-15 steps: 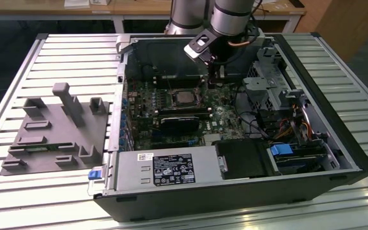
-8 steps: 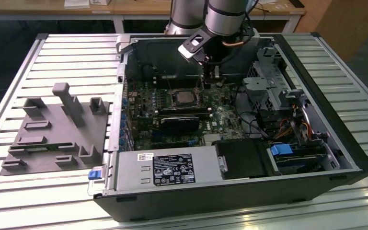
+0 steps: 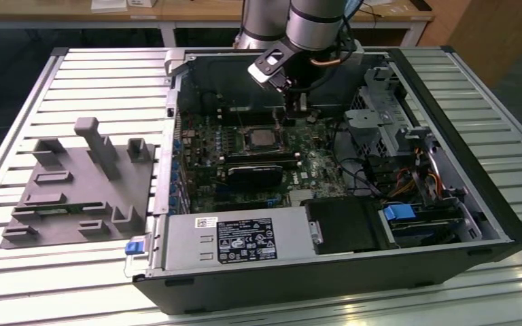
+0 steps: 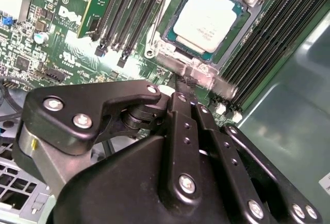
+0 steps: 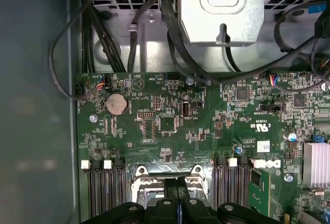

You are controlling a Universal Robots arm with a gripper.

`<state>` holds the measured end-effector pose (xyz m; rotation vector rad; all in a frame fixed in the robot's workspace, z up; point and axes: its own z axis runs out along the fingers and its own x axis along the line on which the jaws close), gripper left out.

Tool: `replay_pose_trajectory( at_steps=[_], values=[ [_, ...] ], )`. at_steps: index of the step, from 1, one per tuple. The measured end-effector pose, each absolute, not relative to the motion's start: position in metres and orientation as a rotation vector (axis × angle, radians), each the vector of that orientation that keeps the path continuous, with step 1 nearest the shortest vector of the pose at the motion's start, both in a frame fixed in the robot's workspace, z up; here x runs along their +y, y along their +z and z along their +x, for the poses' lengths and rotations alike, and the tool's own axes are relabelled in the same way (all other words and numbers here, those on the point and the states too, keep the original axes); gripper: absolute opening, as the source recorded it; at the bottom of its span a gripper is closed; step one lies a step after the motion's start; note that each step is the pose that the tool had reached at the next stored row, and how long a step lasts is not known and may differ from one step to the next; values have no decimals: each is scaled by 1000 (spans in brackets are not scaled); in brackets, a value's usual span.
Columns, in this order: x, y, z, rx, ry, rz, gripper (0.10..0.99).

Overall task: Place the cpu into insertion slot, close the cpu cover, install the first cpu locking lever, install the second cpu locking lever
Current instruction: 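Close the cpu cover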

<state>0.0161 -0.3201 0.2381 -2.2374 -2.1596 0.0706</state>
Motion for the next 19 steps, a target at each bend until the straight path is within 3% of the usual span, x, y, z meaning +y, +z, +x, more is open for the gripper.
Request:
replay_pose_trajectory(
  at_steps=[19],
  values=[
    [-320, 234, -8, -2180, 25, -2259, 102]
  ],
)
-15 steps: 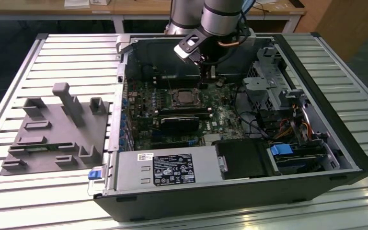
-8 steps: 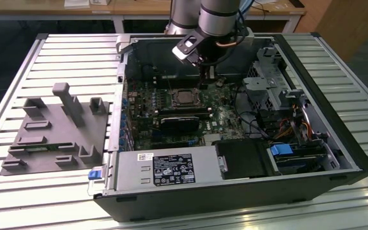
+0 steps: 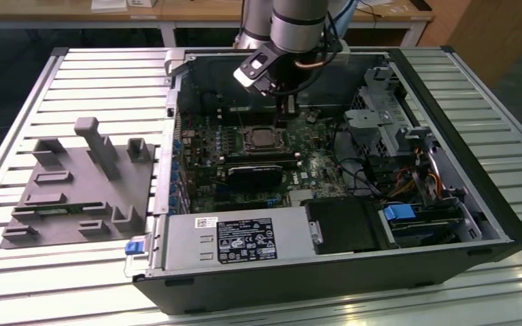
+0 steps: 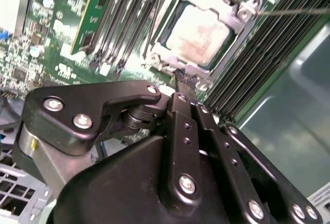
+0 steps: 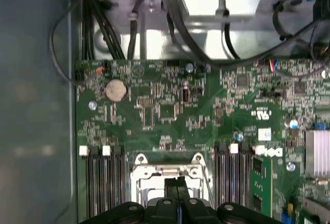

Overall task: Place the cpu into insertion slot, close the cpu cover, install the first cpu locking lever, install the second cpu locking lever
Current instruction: 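Close the cpu cover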

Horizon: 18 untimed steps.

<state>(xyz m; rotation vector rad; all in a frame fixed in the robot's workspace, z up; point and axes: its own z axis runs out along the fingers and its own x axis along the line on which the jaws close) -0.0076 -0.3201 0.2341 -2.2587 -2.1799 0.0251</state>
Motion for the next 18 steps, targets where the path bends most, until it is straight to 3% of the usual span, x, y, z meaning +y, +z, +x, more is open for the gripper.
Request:
replay_pose_trajectory(
  at_steps=[18],
  values=[
    [-320, 226, -44, -2197, -16, -2277, 102]
  ],
)
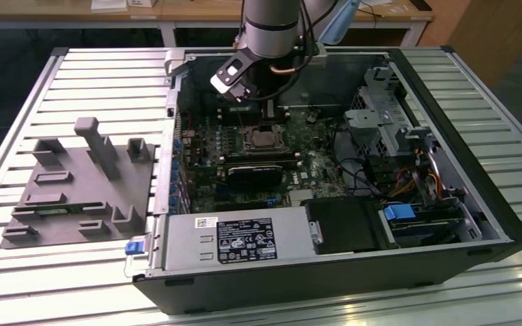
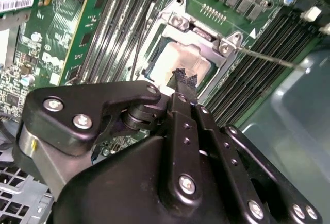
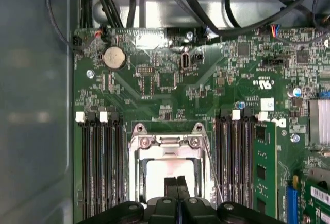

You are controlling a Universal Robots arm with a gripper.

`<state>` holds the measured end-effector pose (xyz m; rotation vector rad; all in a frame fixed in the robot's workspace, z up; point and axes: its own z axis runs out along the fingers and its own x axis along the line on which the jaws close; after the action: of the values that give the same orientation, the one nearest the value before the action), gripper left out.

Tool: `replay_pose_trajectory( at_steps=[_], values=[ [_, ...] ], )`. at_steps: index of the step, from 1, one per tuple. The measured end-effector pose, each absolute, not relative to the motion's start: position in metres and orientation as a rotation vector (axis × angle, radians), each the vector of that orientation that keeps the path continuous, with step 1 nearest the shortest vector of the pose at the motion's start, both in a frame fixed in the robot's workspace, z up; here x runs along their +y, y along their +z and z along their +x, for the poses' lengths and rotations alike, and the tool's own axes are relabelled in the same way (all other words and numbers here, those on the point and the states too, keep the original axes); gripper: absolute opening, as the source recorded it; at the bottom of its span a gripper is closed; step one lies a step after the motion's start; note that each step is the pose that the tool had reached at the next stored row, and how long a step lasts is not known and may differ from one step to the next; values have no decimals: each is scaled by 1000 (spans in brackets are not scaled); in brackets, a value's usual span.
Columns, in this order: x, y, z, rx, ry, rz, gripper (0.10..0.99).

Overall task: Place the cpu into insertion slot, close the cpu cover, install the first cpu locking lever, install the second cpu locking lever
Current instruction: 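Close the cpu cover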

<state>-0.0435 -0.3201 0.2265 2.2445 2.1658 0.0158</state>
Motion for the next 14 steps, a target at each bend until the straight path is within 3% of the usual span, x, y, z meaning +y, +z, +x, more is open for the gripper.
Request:
replay_pose_trajectory(
  at_steps=[14],
  values=[
    [-320, 226, -44, 2298, 18, 2109, 102]
  ],
)
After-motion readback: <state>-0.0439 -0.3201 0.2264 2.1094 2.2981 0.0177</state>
